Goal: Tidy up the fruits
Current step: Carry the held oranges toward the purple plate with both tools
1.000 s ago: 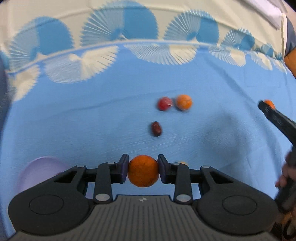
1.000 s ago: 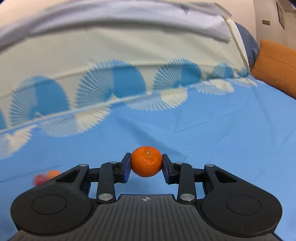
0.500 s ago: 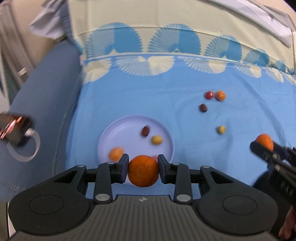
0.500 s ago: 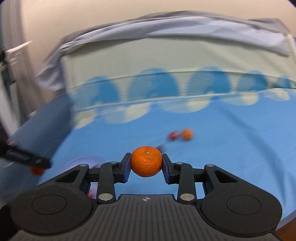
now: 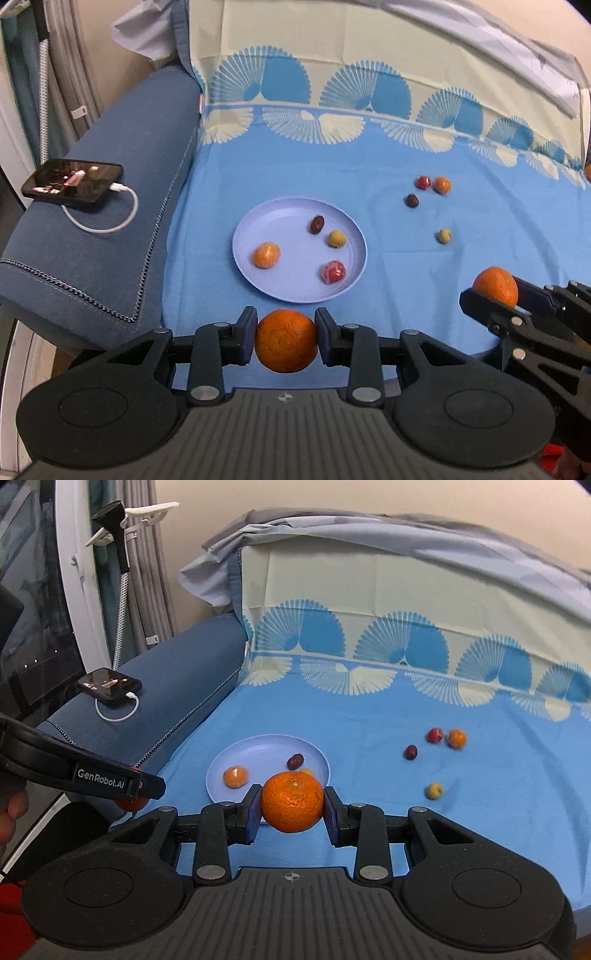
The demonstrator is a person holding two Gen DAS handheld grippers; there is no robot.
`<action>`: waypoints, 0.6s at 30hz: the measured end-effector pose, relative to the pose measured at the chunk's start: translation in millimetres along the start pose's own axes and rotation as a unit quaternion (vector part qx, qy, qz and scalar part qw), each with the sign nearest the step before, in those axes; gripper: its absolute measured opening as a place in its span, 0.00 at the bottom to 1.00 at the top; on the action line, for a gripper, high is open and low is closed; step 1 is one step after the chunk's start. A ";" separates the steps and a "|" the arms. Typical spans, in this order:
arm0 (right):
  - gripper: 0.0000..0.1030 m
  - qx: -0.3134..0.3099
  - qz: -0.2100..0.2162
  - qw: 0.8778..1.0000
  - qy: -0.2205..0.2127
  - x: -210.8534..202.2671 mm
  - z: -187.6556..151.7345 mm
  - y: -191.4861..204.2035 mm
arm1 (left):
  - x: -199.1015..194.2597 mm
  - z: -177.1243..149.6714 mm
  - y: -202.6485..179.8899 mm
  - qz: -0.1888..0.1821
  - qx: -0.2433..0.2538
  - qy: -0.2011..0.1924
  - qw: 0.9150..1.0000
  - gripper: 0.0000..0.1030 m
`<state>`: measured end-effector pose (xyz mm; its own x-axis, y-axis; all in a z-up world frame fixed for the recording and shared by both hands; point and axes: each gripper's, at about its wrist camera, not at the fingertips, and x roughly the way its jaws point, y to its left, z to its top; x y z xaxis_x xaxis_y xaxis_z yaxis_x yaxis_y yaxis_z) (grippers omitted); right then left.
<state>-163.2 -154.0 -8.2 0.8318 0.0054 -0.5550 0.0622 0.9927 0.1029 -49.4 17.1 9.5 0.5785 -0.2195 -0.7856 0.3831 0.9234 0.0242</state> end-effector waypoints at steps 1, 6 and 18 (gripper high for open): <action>0.35 -0.004 -0.002 1.000 0.000 -2.0 0.0 3.3 | -2.1 -1.0 2.1 0.000 -0.002 -0.004 1.000 0.36; 0.35 -0.021 -0.004 1.000 0.002 -2.6 0.9 13.6 | -5.2 -3.9 9.8 -0.006 -0.012 -0.005 1.000 0.36; 0.35 -0.041 -0.005 0.999 0.010 -0.4 4.0 22.9 | -2.5 -2.6 18.7 -0.005 -0.028 -0.011 1.000 0.36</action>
<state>-159.9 -131.7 -2.4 0.8205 -0.0022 -0.5716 0.0233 0.9993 0.0296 -45.5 35.8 10.3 0.5905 -0.2341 -0.7723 0.3484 0.9372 -0.0177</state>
